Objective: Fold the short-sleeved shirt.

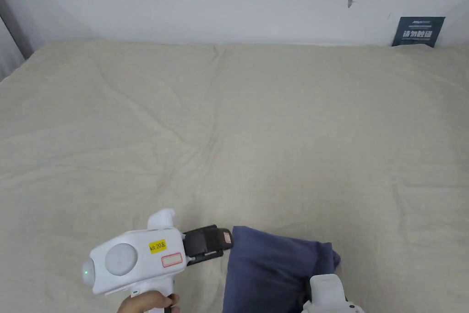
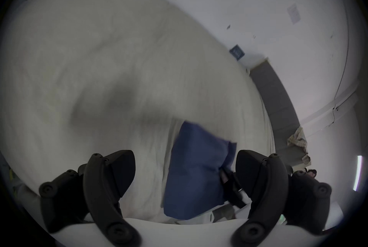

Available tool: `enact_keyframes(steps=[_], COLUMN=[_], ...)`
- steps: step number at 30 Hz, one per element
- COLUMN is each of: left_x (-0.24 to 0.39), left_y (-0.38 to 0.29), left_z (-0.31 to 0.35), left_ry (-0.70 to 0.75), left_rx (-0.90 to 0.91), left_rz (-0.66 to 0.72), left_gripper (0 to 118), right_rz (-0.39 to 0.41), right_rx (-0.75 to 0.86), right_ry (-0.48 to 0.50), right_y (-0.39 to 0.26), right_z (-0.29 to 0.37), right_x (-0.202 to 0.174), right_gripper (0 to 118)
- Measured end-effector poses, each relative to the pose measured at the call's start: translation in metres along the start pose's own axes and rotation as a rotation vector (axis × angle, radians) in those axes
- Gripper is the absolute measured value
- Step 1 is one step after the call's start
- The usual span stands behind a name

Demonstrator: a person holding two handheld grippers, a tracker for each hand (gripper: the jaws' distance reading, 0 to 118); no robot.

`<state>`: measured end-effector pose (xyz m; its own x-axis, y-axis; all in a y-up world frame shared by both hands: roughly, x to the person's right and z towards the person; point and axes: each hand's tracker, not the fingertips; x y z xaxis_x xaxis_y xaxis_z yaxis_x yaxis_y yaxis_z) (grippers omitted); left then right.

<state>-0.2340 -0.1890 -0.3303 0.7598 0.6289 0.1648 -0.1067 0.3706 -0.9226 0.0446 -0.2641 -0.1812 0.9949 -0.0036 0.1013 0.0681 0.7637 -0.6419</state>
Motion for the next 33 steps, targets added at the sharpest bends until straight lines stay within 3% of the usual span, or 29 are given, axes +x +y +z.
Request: enact_keyframes(steps=[6,11,13,14,19,25,33], left_x=[-0.010,0.001,0.007,0.007,0.018,0.009,-0.095], left_y=[-0.008,-0.020,-0.022,-0.024,-0.026,0.006,0.096], left_z=[-0.047,-0.063,-0.072,-0.075,-0.066,-0.018,0.090], left_ry=[0.006,-0.028,-0.071,-0.041,-0.003,0.037,0.296], left_rx=[-0.127,-0.160,-0.204,-0.202,-0.158,-0.092,0.015], left_rz=[-0.098,-0.151,-0.147,-0.147,-0.176,-0.265,-0.279], left_gripper=[104,66,34,27,19,18,18], right_rz=[-0.007,-0.006,-0.011,-0.016,-0.044,-0.033,0.006], right_rx=[-0.002,0.002,-0.007,-0.013,-0.038,0.080,0.218], right_ry=[0.015,0.028,0.036,0.042,0.065,0.039,0.030], right_y=[0.000,0.000,0.003,0.004,0.019,0.058,0.110], right_z=[-0.001,0.000,-0.001,0.000,0.009,0.039,0.060], right_x=[0.004,0.006,0.008,0.010,0.019,0.027,0.010], right_gripper=[0,0,0,0,0,0,0])
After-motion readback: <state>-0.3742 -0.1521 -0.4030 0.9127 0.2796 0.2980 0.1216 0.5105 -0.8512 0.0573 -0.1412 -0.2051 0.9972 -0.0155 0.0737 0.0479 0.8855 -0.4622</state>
